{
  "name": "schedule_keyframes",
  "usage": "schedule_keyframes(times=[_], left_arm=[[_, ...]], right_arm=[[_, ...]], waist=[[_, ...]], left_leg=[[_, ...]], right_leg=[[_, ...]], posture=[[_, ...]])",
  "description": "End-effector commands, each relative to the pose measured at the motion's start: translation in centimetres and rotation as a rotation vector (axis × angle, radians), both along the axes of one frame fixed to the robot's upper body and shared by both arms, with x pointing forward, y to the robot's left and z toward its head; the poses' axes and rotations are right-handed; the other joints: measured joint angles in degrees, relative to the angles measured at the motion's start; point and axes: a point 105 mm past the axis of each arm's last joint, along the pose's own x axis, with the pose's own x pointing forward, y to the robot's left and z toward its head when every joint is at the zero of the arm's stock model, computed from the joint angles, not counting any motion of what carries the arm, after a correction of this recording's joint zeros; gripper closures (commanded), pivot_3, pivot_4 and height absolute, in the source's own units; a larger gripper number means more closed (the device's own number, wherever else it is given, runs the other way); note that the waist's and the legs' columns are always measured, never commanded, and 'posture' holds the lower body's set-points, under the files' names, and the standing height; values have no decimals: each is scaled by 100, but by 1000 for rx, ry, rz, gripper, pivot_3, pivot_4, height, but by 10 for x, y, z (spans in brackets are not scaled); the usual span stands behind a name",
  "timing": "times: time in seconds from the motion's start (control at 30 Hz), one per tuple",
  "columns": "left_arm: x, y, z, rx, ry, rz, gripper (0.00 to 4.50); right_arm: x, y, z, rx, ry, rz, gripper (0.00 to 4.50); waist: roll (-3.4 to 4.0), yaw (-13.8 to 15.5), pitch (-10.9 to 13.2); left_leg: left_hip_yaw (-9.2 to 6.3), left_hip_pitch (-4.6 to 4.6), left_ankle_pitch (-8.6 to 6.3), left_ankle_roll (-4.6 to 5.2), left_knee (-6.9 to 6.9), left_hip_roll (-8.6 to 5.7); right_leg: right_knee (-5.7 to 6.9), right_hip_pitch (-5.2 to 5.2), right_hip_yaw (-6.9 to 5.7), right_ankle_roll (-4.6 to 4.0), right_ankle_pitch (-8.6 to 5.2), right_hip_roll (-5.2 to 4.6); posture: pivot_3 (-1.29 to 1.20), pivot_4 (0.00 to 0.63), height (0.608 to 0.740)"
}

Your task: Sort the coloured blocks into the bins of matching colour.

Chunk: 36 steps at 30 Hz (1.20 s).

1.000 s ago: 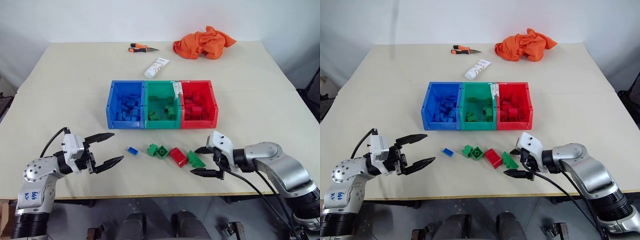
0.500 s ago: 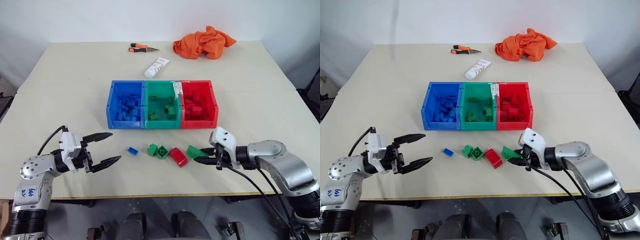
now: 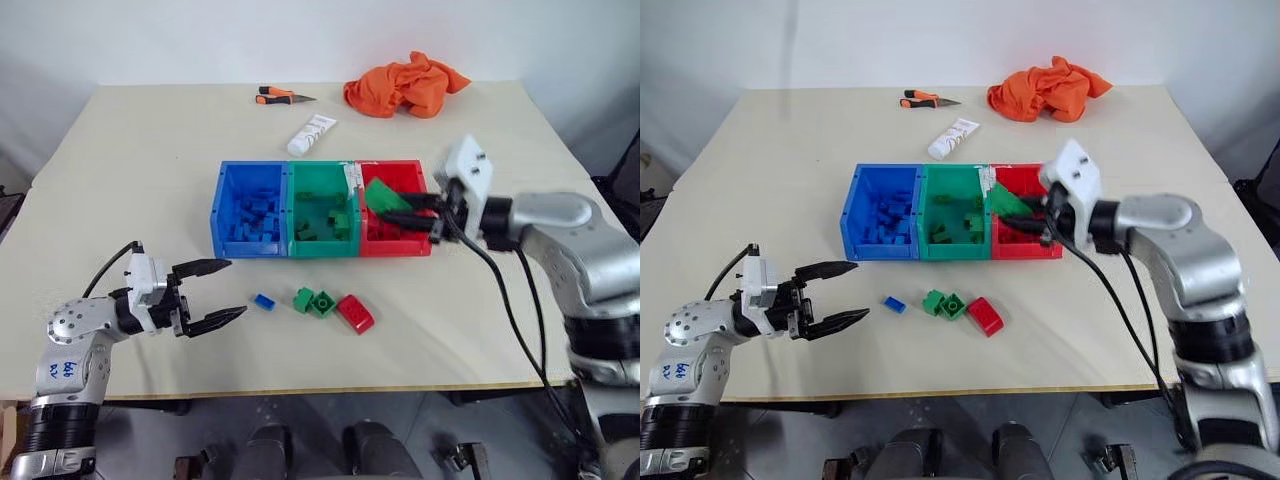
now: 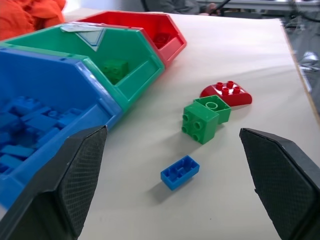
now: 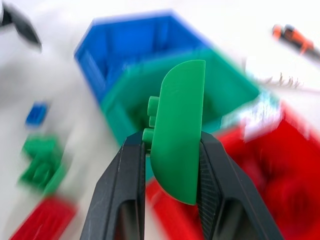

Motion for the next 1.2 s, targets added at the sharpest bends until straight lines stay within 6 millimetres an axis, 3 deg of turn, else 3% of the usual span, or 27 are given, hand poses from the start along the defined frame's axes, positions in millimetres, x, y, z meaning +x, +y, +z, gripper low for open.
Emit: schedule_keyframes(times=[0.03,0.13,0.33,0.47,0.67,1.07,1.2], left_arm=[[2,4,8,7,-22,-16,0],[3,8,10,8,-28,-12,0],[1,11,9,14,-34,6,0],[-4,11,10,11,-45,18,0],[-8,9,9,8,-38,15,0],[-14,9,-1,23,21,-51,0],[-12,14,-5,33,39,-56,0]], right_arm=[[24,16,5,-12,-64,6,2876],[44,37,8,7,-93,24,1961],[66,60,5,33,-106,31,40],[62,65,0,26,-98,81,40],[43,49,-9,3,-84,137,40],[-53,-11,-42,-93,12,189,40],[-90,-57,-82,-219,184,70,40]], waist=[[0,-12,0],[0,-99,0],[0,-167,0],[1,-198,0],[1,-213,0],[1,-44,1],[0,70,0]], left_leg=[[2,0,1,-3,1,0],[6,-3,12,-21,2,0],[6,-4,14,-24,2,0],[3,-4,15,-26,3,0],[-1,-4,15,-27,4,-1],[-2,-5,13,-22,0,-7],[-4,-2,1,-1,0,-9]], right_leg=[[0,-1,0,0,0,-1],[20,-10,-1,0,0,-1],[45,-19,-17,0,0,-7],[51,-19,-23,0,0,-10],[52,-18,-44,0,0,-19],[24,-10,-67,0,0,-35],[3,4,-69,0,0,-36]], posture=[[0,150,740],[0,150,740],[0,150,740],[0,150,740],[0,150,740],[0,150,740],[0,150,740]])
